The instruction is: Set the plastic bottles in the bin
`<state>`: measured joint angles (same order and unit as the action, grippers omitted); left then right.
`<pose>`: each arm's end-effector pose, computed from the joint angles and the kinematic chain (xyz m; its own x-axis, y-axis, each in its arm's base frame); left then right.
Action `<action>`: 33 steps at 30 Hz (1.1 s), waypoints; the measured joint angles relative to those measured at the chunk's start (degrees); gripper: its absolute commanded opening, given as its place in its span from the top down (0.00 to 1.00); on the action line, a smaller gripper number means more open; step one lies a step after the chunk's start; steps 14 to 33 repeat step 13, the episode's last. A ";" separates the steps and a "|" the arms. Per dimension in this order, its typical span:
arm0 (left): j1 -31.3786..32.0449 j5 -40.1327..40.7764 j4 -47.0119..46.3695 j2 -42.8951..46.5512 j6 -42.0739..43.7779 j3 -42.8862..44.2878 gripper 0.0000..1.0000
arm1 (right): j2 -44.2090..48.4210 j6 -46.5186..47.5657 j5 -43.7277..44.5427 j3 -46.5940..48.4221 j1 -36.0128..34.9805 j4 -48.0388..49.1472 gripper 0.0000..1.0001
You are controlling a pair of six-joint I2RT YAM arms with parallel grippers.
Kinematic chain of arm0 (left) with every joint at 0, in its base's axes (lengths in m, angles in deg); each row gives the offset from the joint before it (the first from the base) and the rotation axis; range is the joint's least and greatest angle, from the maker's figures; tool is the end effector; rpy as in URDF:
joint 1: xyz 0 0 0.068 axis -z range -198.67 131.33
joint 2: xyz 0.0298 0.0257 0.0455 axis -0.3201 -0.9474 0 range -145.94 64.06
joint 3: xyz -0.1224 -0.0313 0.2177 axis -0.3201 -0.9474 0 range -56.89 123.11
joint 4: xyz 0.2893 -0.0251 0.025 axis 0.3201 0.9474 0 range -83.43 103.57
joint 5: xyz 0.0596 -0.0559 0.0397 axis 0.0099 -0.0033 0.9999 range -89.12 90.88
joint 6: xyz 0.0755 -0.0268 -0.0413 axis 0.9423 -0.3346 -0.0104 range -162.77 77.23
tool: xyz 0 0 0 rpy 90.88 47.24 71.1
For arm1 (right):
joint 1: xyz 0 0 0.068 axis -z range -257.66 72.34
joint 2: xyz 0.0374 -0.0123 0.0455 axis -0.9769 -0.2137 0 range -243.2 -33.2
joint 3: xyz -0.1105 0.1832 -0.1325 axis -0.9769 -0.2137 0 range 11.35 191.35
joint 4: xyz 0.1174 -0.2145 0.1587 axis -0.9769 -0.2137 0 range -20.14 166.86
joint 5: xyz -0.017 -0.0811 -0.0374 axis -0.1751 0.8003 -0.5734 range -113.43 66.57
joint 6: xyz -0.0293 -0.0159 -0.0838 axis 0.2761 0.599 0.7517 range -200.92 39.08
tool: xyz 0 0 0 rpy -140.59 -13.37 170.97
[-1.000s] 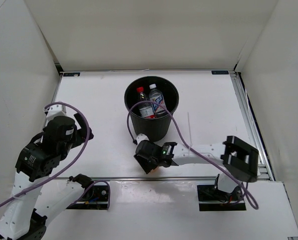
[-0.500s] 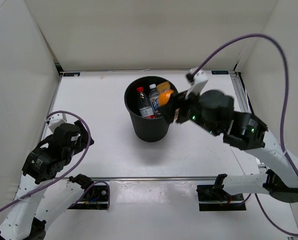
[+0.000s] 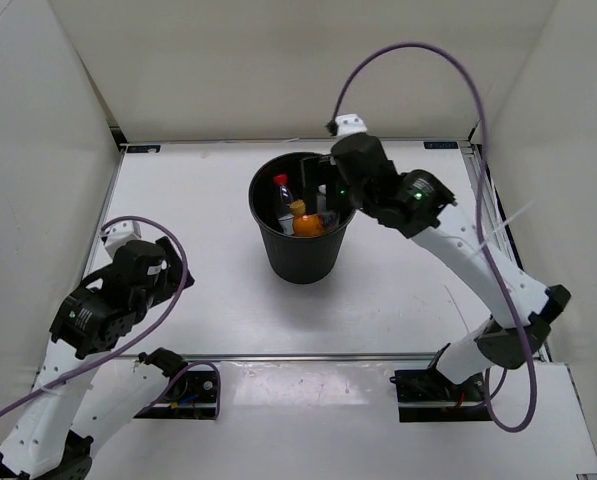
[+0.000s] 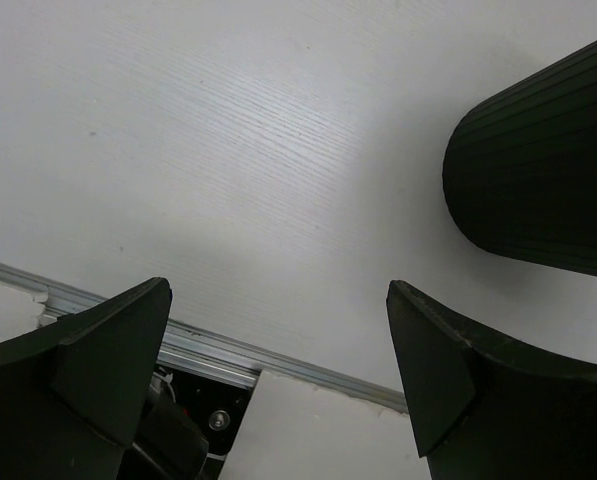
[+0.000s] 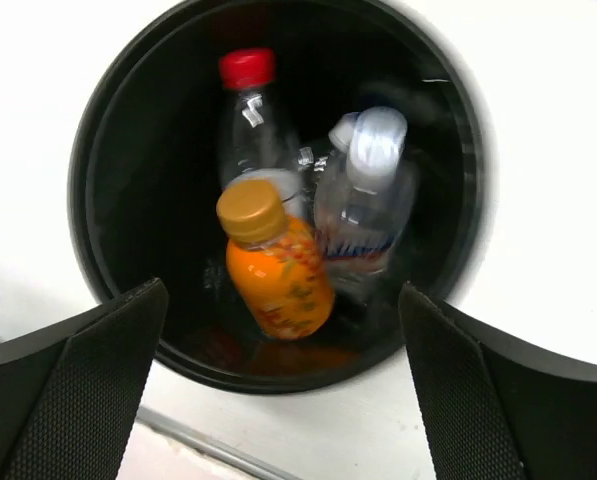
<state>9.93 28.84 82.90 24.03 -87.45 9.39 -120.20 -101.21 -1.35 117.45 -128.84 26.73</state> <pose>0.1493 -0.0384 0.3342 -0.5903 -0.3856 -0.7091 -0.3607 0.9119 -0.1956 0.2598 0.2746 0.4259 -0.4834 -0.0882 -0.8709 -0.3757 0.9195 0.1154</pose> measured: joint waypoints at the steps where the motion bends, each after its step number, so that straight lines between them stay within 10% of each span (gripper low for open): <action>1: 0.00 -0.17 0.02 0.57 -0.28 0.00 0.00 | 0.92 -1.16 0.72 0.00 0.76 -0.79 0.00; 11: 0.00 0.42 0.61 5.99 -3.54 -0.48 0.00 | 8.35 -9.57 -13.79 0.17 29.38 -13.51 0.00; 33: 0.00 1.88 0.63 5.97 -4.02 -0.85 0.00 | 10.16 -9.33 -17.14 -4.20 30.10 -14.10 0.00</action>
